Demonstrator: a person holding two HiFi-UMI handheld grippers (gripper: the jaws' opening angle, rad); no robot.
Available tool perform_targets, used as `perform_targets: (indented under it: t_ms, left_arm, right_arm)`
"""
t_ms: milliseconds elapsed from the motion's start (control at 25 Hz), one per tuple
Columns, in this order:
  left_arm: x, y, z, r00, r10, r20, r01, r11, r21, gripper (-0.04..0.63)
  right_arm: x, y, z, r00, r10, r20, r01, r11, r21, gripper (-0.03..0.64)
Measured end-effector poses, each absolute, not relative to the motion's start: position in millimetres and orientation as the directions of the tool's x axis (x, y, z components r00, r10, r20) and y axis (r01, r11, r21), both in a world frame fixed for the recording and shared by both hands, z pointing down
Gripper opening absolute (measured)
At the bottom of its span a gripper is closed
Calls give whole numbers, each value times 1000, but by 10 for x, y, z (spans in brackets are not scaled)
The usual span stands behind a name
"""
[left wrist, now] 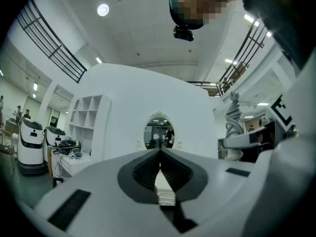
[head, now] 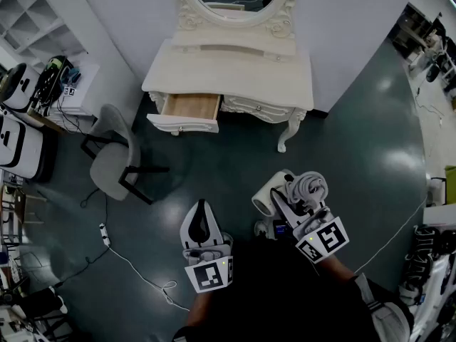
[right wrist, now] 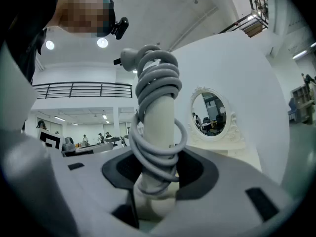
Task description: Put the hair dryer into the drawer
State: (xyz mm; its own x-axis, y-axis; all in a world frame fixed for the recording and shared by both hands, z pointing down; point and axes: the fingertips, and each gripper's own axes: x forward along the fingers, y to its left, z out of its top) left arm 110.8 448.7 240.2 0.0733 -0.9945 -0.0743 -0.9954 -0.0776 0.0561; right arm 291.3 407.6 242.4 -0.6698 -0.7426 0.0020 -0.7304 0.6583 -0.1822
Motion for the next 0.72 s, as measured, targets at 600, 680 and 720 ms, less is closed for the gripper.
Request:
perform_targets:
  t_ms: [600, 680, 720]
  left_arm:
    - [1169, 4519, 2407, 76, -994, -81, -995, -80, 56, 23]
    - [1179, 4512, 2383, 76, -994, -84, -995, -81, 54, 23]
    - [1187, 4511, 2380, 75, -994, -84, -995, -80, 54, 23]
  right_arm:
    - [2974, 4106, 2425, -669, -743, -6, -729, 658, -191, 192]
    - [2984, 4105, 2410, -672, -740, -10, -723, 659, -206, 192]
    - [2989, 4107, 2404, -674, -738, -12, -721, 661, -208, 193]
